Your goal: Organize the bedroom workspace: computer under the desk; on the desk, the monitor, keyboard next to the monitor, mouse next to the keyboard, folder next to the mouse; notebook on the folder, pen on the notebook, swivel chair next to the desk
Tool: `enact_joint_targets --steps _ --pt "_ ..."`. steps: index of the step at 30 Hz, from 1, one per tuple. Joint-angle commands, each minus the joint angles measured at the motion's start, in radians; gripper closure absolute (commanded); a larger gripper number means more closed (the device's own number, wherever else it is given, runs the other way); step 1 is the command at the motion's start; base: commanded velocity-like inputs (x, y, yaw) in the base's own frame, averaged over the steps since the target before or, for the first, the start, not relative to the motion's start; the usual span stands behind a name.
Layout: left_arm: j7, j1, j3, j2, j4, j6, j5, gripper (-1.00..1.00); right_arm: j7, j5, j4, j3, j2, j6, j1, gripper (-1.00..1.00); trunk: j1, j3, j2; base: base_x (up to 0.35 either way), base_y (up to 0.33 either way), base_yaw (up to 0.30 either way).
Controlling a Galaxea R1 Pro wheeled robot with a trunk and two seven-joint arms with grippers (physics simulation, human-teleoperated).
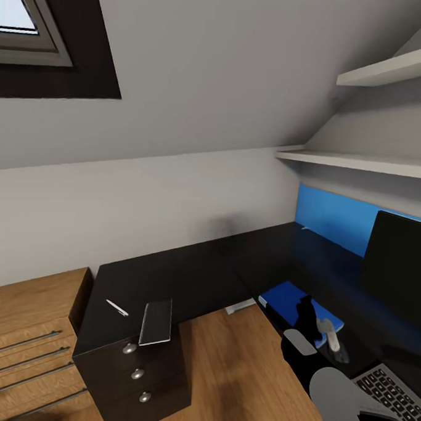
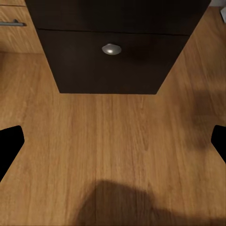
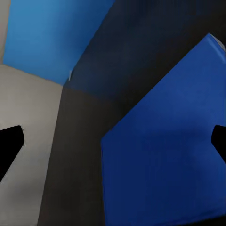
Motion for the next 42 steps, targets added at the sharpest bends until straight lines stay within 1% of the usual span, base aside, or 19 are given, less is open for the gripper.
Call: enact_joint_targets --steps 1,6,11,16,17,18,19,20,22,24,26,27,28,29,30,34,36,40,42 --pt "-0.004 -0.001 0.003 -0.001 0.000 -0.003 0.000 -1.00 0.007 -0.004 -0.001 -0.001 0.000 -0.002 -0.001 -1.00 0.000 -0.001 -0.001 0.000 0.000 0.000" --pt "-0.006 -0.001 0.001 -0.002 0.000 -0.004 -0.001 -1.00 0.029 -0.003 -0.002 0.016 0.002 -0.001 -0.001 -1.00 0.000 -0.001 -0.001 0.000 0.000 0.000" --pt "-0.007 -0.001 0.001 -0.002 0.000 -0.005 -0.001 -1.00 0.113 -0.003 0.008 0.101 0.009 0.014 -0.001 -1.00 0.000 -0.001 -0.001 0.000 0.000 0.000" --pt "-0.007 -0.001 0.001 -0.002 0.000 -0.004 -0.001 -1.00 0.144 -0.002 0.043 0.205 0.019 0.125 -0.001 -1.00 0.000 -0.001 -0.001 0.000 0.000 0.000" --pt "-0.007 -0.001 0.001 -0.002 0.000 -0.004 -0.001 -1.00 0.147 -0.002 0.050 0.251 0.020 0.172 -0.001 -1.00 0.000 -0.001 -0.001 0.000 0.000 0.000" --pt "-0.007 -0.001 0.001 -0.002 0.000 -0.004 -0.001 -1.00 0.148 -0.002 0.053 0.276 0.021 0.196 -0.001 -1.00 0.000 -0.001 -0.001 0.000 0.000 0.000" --pt "-0.007 -0.001 0.001 -0.002 0.000 -0.004 -0.001 -1.00 0.150 -0.001 0.056 0.327 0.021 0.243 -0.001 -1.00 0.000 -0.001 -0.001 0.000 0.000 0.000" --pt "-0.007 -0.001 0.001 -0.002 0.000 -0.004 -0.001 -1.00 0.150 -0.001 0.057 0.353 0.021 0.267 -0.001 -1.00 0.000 -0.001 -0.001 0.000 0.000 0.000" --pt "-0.007 -0.001 0.001 -0.002 0.000 -0.004 -0.001 -1.00 0.150 -0.001 0.060 0.452 0.020 0.356 -0.001 -1.00 0.000 -0.001 -0.001 0.000 0.000 0.000" --pt "-0.007 -0.001 0.001 -0.002 0.000 -0.004 -0.001 -1.00 0.149 -0.001 0.061 0.500 0.020 0.401 -0.001 -1.00 0.000 -0.001 -0.001 0.000 0.000 0.000" --pt "-0.007 -0.001 0.001 -0.002 0.000 -0.004 -0.001 -1.00 0.147 0.000 0.061 0.573 0.019 0.471 -0.001 -1.00 0.000 -0.001 -0.001 0.000 0.000 0.000" --pt "-0.007 -0.001 0.001 -0.002 0.000 -0.004 -0.001 -1.00 0.146 0.001 0.062 0.622 0.019 0.517 -0.001 -1.00 0.000 -0.001 -0.001 0.000 0.000 0.000" --pt "-0.007 -0.001 0.001 -0.002 0.000 -0.004 -0.001 -1.00 0.146 0.002 0.062 0.647 0.019 0.540 -0.001 -1.00 0.000 -0.001 -0.001 0.000 0.000 0.000" --pt "-0.007 -0.001 0.002 -0.002 0.000 -0.005 -0.001 -1.00 0.144 0.002 0.062 0.693 0.019 0.582 -0.001 -1.00 0.000 -0.001 -0.001 0.000 0.000 0.000" --pt "-0.007 -0.001 0.002 -0.002 0.000 -0.004 -0.001 -1.00 0.142 0.002 0.062 0.713 0.019 0.601 -0.001 -1.00 0.000 -0.001 -0.001 0.000 0.000 0.000" --pt "-0.007 -0.001 0.002 -0.002 0.000 -0.004 -0.001 -1.00 0.120 0.002 0.061 0.779 0.019 0.681 -0.001 -1.00 0.000 -0.001 -0.001 0.000 0.000 0.000" --pt "-0.007 -0.001 0.002 -0.002 0.000 -0.004 -0.001 -1.00 0.103 0.002 0.061 0.790 0.019 0.699 -0.001 -1.00 0.000 -0.001 -0.001 0.000 0.000 0.000" --pt "-0.007 -0.001 0.002 -0.002 0.000 -0.004 -0.001 -1.00 0.068 -0.005 0.060 0.789 0.012 0.705 -0.003 -1.00 0.000 -0.001 -0.001 0.000 0.000 0.000" --pt "-0.006 -0.001 0.002 -0.001 0.000 -0.004 -0.001 -1.00 0.057 -0.013 0.059 0.761 -0.003 0.684 -0.003 -1.00 0.000 -0.001 -0.001 0.000 0.000 0.000"
